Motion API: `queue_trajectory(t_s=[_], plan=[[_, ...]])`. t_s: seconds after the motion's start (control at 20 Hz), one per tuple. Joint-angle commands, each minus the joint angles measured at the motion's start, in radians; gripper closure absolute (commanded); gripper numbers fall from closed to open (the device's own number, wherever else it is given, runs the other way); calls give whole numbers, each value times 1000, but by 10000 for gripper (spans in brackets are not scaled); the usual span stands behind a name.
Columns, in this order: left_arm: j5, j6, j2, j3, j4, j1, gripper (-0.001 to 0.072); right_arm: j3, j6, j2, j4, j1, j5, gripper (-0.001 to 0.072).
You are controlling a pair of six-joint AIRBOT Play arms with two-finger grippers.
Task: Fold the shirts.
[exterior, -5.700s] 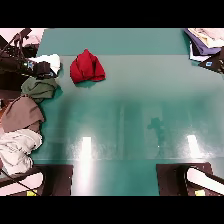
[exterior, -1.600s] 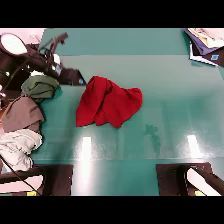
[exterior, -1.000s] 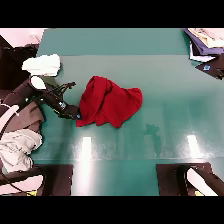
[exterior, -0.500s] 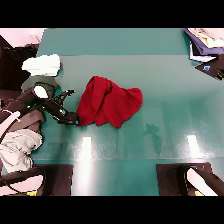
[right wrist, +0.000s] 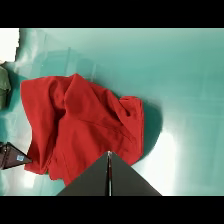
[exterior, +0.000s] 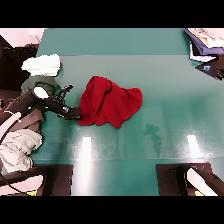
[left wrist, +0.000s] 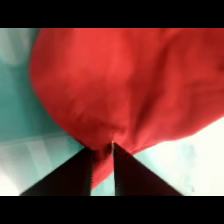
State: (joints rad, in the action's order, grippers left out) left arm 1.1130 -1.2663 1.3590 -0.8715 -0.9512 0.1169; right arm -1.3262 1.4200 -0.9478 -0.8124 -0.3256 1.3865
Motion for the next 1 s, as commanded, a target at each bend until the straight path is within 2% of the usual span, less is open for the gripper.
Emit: queue_trajectory(t_s=[0.0,0.2,0.25,0.3,0.35,0.45,0.55,0.65,0.75,0.95], plan=[[5,3,-1,-2,23,-1,679,1,0,0,0,1,1,698],[59,-1,-36,-109,-42,-2,683,2,0,-72,-11,71,38,695],[74,-2,-60,-156,-64,-2,683,2,0,-109,-39,111,50,647],[82,-2,-80,-200,-82,-2,683,16,0,-144,-64,156,49,445],[95,-2,-102,-244,-90,-2,683,54,1,-178,-82,200,38,300],[111,-2,-131,-310,-89,-2,683,172,-1,-250,-80,280,-16,297],[119,-2,-145,-339,-89,-1,682,309,-17,-321,-74,334,-164,298],[137,-2,-142,-339,-90,-1,682,401,-27,-395,6,365,-300,299],[137,-2,-142,-339,-87,-1,682,435,-100,-461,85,398,-384,299],[137,-2,-142,-339,-88,-1,682,436,-109,-537,106,467,-515,299]])
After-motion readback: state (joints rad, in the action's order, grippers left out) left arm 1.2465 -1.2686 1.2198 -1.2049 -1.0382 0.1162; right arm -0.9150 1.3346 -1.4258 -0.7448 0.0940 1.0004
